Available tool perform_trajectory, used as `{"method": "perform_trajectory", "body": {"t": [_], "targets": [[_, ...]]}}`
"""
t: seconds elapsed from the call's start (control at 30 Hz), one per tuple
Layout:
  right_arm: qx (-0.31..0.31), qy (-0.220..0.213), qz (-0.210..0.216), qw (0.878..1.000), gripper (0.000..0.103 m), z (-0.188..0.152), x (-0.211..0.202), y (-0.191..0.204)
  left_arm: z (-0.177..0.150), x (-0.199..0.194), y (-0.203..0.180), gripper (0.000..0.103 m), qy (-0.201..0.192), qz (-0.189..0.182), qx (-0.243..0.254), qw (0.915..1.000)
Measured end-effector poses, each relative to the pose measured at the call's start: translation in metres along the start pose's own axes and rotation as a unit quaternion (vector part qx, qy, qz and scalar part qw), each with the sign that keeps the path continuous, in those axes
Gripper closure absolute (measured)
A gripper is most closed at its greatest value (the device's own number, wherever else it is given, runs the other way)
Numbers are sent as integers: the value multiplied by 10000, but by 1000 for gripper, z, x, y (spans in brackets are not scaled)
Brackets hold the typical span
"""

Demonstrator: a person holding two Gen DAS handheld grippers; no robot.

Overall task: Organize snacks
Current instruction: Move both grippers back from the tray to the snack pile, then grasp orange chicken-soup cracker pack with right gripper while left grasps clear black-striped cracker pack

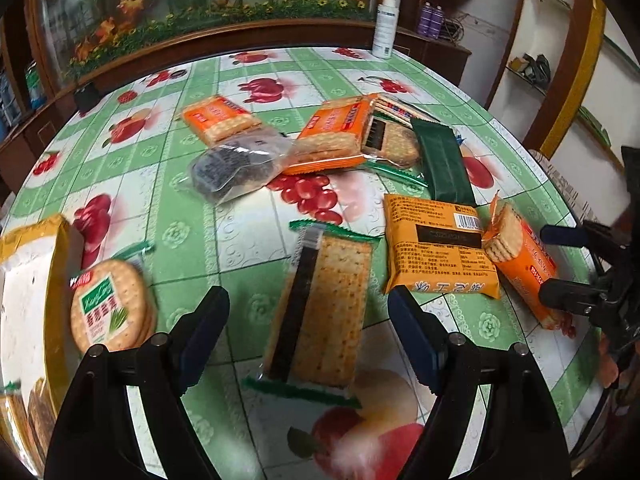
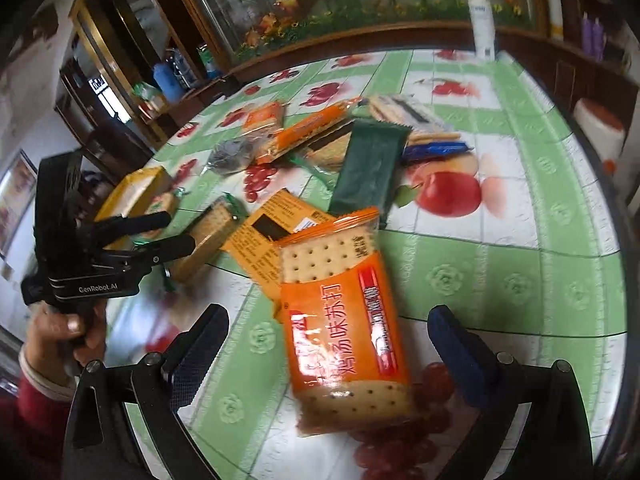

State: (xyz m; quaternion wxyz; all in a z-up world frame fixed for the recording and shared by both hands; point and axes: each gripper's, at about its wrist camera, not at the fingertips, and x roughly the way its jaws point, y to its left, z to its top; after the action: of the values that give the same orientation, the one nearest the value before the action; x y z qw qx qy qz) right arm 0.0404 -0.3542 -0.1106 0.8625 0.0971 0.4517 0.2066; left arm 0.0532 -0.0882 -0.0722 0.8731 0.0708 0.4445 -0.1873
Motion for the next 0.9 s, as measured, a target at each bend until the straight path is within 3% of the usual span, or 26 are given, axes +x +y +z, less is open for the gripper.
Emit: {"method": "perform_trajectory", "body": {"t": [0.2,0.5,0.57,0.63,0.9], "targets": [[-426,44,-456,9980,4,-1,12,14,3,13,-13,22,118,81,355,9993],[-879,179,-836,9925,25,-6,32,28,-2,24,-6,23,213,-2,265,9994],[-867,152,-850,9925,30,-7,32,28,-2,22,-3,44,146,46,213,9997],[-825,107,-859,9928,43,-7,30,27,-1,20,0,58,125,88,133,9998],[-546,-89,-657,9963,47,-8,19,25,-5,7,5,58,-29,-46,-78,10000]]}}
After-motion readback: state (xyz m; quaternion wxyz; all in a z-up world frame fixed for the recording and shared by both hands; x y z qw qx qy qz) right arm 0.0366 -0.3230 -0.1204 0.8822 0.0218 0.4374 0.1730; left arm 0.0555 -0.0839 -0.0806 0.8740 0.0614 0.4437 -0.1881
